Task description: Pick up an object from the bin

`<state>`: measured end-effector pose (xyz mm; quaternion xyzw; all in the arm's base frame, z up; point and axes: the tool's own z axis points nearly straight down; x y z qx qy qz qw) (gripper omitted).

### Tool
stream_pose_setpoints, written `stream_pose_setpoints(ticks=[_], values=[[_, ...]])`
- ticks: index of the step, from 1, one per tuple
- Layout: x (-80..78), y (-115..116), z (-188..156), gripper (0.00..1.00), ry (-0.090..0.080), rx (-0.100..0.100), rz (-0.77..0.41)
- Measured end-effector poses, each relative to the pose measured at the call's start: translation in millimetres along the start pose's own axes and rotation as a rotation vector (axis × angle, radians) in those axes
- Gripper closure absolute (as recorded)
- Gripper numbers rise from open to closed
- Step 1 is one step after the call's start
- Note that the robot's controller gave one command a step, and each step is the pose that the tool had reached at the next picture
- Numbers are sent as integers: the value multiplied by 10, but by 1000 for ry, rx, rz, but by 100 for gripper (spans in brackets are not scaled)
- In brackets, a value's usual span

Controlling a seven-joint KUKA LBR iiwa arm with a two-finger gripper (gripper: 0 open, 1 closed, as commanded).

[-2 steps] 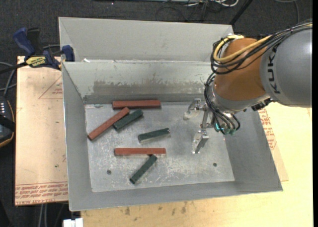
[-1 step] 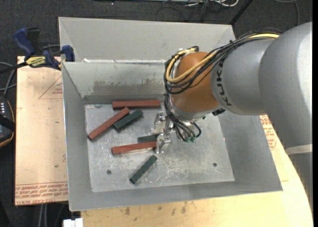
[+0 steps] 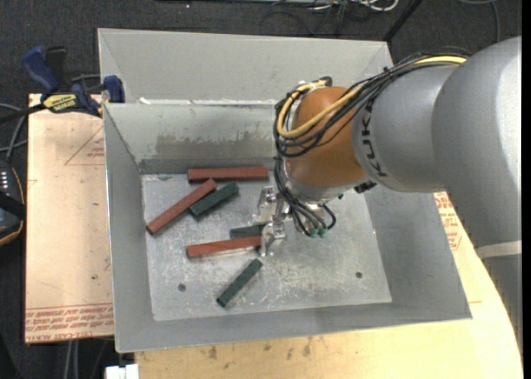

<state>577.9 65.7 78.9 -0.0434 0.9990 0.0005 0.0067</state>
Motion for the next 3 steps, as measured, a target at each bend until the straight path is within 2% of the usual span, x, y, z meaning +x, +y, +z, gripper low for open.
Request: stream_pose_setpoints(ticks=[1, 2, 3], values=[[-538, 221, -1178, 100, 10, -1, -106], [-537, 221, -1176, 100, 10, -1, -106], [-521, 192, -1480, 100, 15, -2, -200]])
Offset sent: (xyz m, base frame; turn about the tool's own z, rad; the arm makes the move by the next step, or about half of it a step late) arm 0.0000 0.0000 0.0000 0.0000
